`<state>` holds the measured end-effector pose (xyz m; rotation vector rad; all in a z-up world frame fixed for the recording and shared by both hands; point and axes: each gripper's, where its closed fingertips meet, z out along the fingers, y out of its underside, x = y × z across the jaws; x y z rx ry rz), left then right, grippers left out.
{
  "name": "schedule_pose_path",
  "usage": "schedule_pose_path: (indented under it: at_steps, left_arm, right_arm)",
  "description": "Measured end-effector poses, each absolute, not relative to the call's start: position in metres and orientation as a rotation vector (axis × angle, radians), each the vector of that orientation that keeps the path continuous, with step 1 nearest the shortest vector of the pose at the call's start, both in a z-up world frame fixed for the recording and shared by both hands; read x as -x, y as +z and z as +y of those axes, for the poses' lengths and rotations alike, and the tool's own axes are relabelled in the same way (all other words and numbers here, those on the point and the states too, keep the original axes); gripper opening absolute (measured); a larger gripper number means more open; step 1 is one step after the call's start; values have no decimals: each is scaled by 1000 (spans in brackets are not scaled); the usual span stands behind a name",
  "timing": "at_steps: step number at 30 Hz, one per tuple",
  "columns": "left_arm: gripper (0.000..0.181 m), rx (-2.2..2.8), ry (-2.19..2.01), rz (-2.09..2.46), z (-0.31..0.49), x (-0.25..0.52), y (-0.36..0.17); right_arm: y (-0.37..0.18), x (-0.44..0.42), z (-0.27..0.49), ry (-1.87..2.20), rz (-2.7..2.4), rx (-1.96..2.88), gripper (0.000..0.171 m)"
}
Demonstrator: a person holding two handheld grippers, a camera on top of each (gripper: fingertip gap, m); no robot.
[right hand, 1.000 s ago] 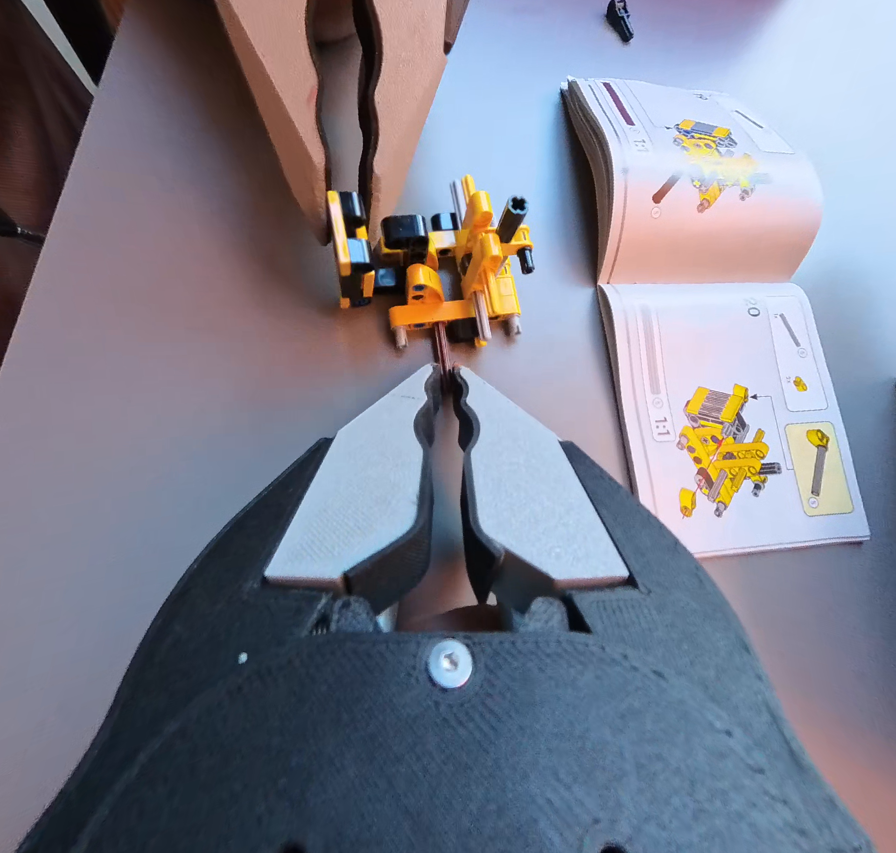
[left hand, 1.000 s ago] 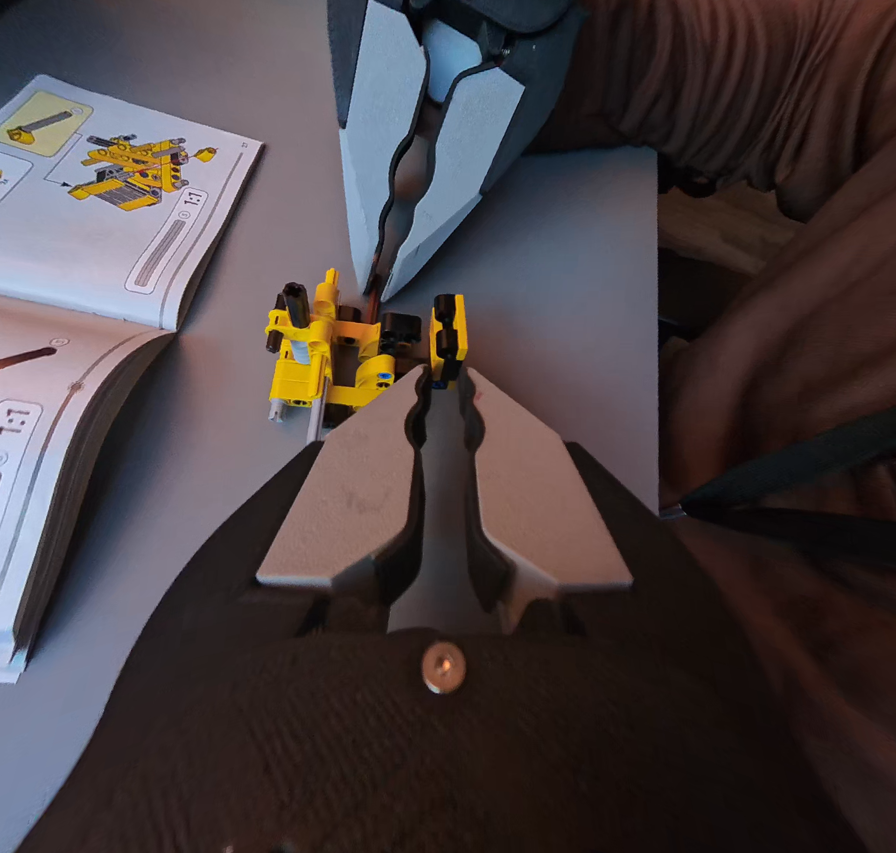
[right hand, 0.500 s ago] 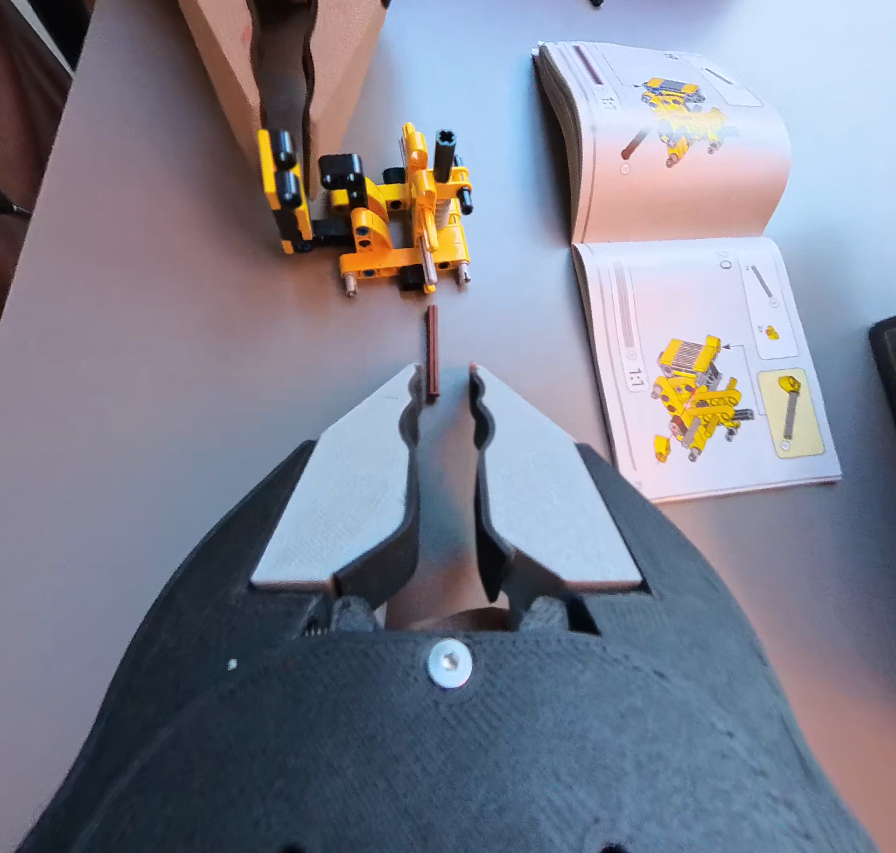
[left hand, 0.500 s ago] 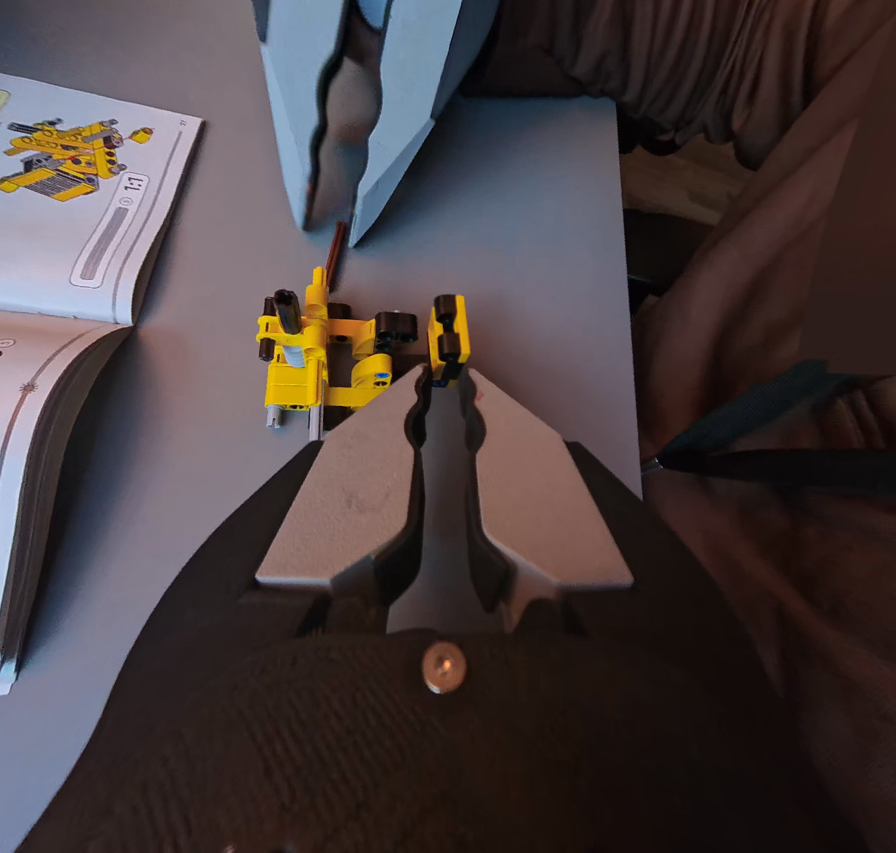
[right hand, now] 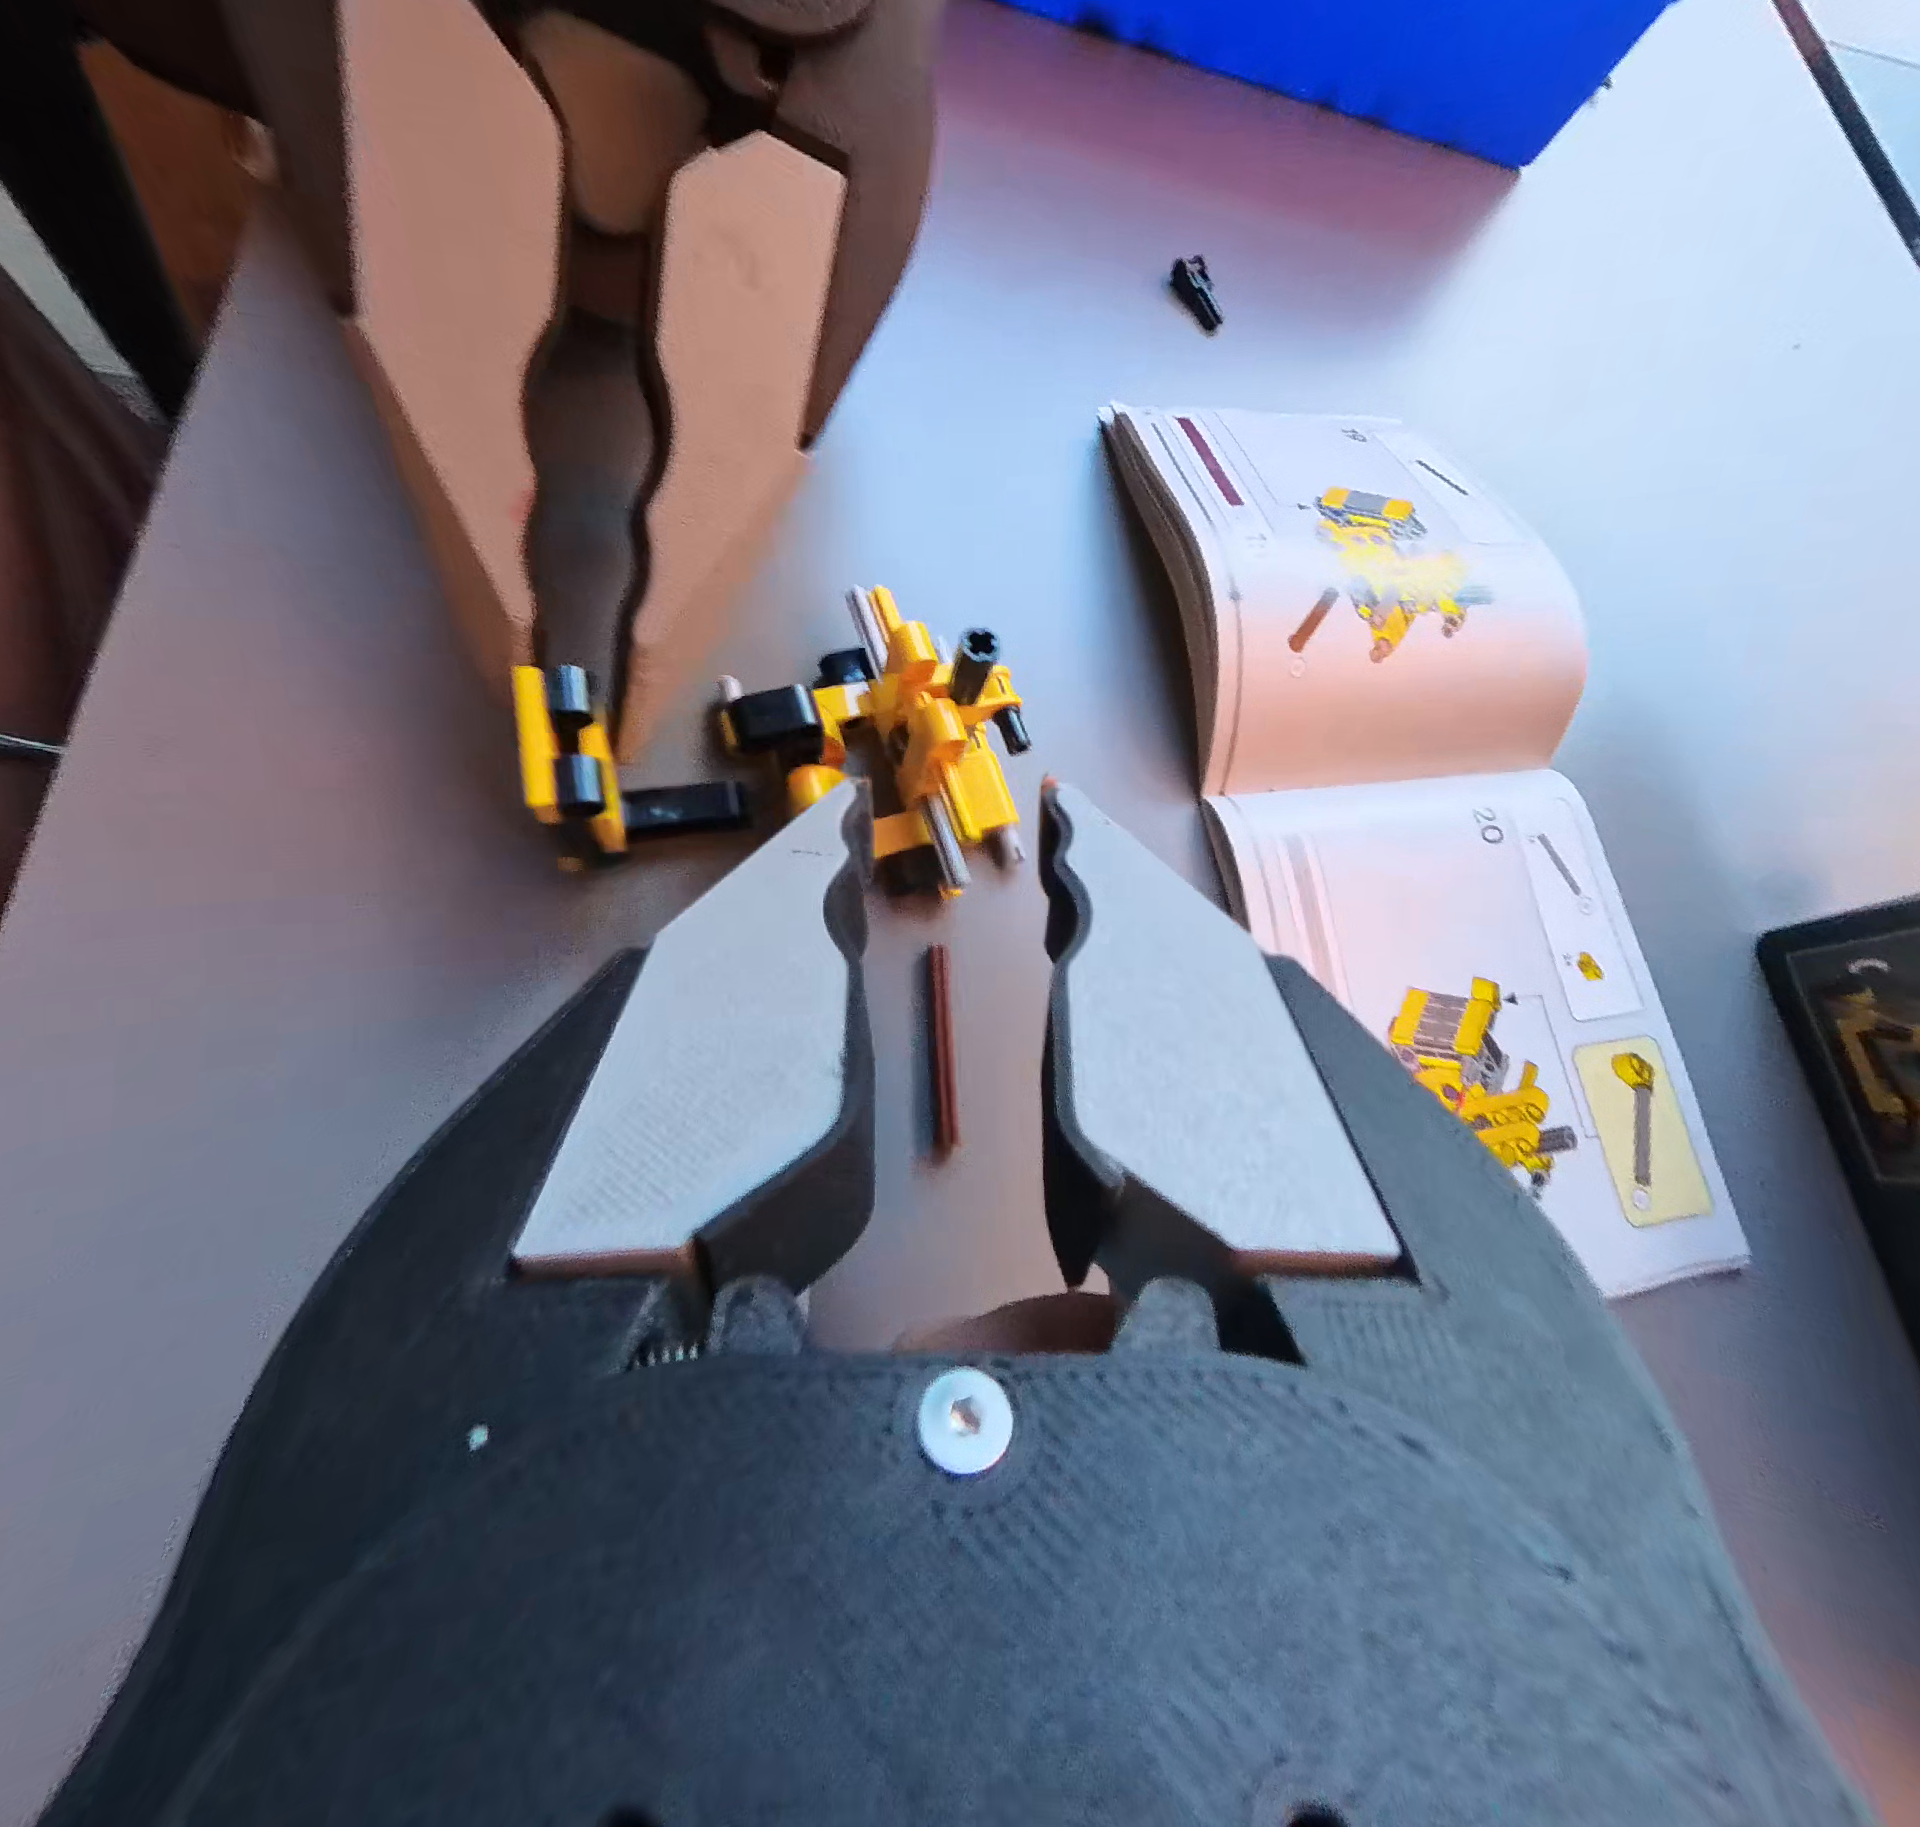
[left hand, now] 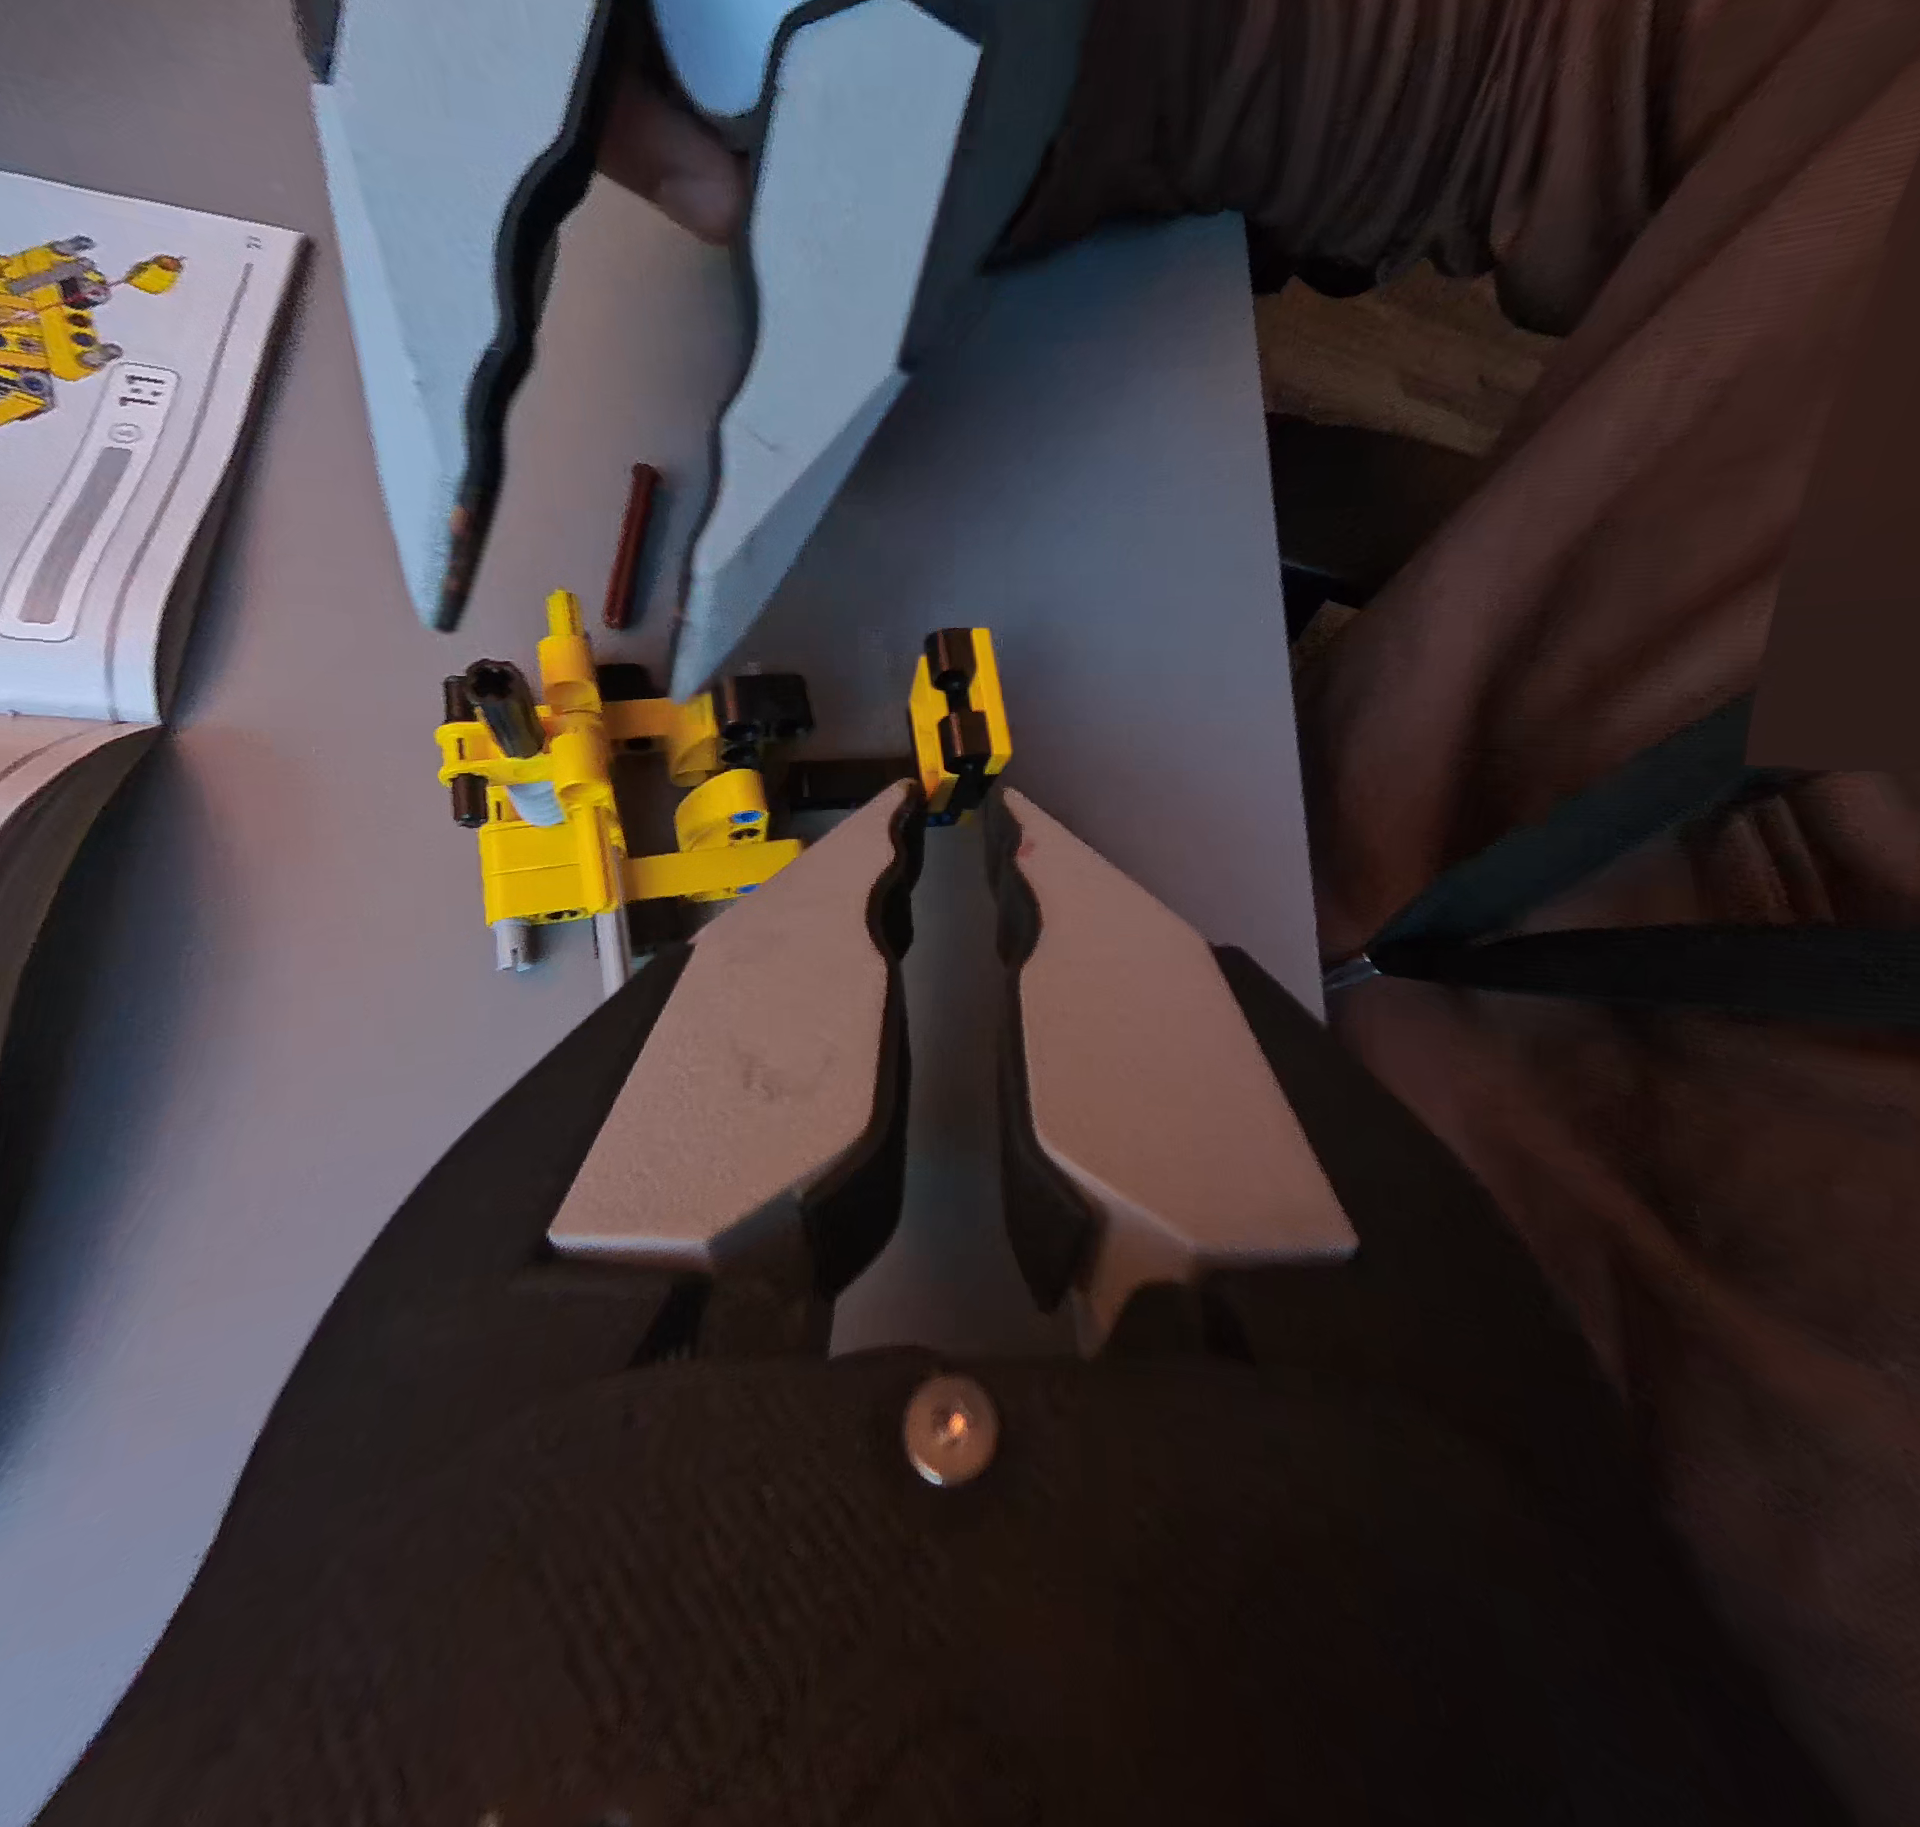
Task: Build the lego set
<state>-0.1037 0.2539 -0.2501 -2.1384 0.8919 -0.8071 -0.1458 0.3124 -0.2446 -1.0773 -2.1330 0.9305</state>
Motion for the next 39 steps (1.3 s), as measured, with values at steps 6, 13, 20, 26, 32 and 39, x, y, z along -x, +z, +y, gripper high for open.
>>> schedule_pose_path:
  at_steps: [6,13,20,26,32,39]
  left_arm:
    - [8,2025,-826,989,233,100,-239]
    - [7,1393,-976,847,199,125,-153]
    - [7,1084,-1013,729,189,151,-111]
    - [7,1033,-1011,720,186,151,-106]
    - [7,998,-988,773,182,145,-107]
    - [7,1025,-965,846,180,134,-117]
  right_arm:
    - [-239,146,319,937,-2090,1091,32]
    - [-221,144,328,1055,-2000,1122,32]
    - [-217,139,322,1059,-2002,1094,32]
    - [-214,136,323,1060,-1996,1083,32]
    - [-214,135,323,1056,-1999,1080,31]
    - [-212,133,320,1064,-2006,1058,32]
